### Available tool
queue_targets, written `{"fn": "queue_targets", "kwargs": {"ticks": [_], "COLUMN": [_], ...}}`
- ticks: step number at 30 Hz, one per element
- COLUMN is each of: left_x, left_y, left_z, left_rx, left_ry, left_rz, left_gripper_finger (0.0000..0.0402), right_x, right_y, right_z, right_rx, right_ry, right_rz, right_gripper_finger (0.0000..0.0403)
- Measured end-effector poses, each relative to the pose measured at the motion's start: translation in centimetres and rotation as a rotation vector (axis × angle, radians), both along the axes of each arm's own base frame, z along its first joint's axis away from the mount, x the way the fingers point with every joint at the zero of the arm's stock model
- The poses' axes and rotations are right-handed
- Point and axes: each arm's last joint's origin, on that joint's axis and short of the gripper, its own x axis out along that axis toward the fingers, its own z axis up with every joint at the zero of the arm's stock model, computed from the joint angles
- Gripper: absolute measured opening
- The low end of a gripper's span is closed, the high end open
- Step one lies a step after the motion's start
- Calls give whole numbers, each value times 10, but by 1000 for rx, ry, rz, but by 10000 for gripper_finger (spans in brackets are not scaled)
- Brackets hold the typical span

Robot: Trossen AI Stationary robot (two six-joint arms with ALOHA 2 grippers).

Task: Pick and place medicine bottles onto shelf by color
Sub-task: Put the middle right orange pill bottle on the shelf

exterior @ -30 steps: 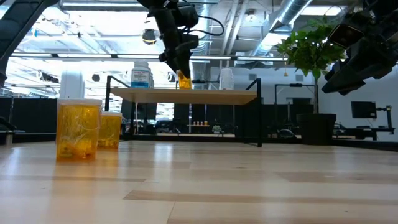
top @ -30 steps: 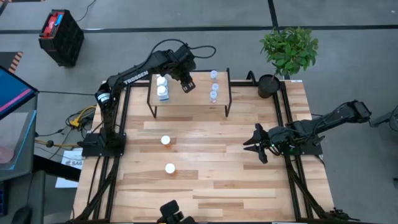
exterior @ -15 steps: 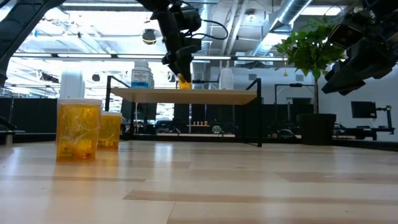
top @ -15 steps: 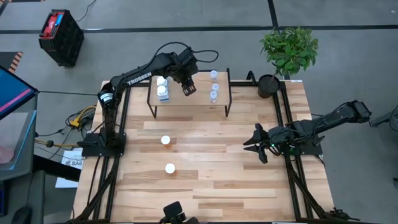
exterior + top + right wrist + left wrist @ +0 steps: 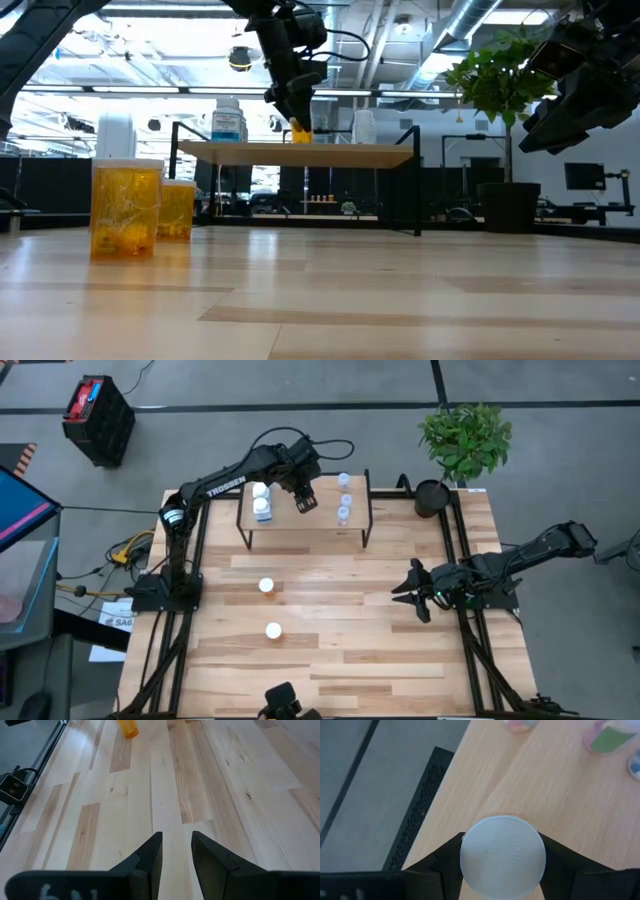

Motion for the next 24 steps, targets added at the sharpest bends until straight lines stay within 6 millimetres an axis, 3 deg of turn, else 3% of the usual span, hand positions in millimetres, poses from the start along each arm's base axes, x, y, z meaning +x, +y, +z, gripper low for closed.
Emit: {"fn": "queue_targets", "kwargs": {"ticks": [11, 24], "left_x": [-2, -1], "left_y": [0, 1], "left_z": [5, 6], "left_rx": [17, 32], "left_ry": [8, -6], "left_rz": [32, 37], "left_gripper_finger": [240, 247], "right_x": [0, 0], "right_y": [0, 0], "right_z": [0, 0], "right_rx": [0, 1], "right_ry": [1, 1], "right_rz": [0, -1], "right_gripper_finger": [127, 127]}}
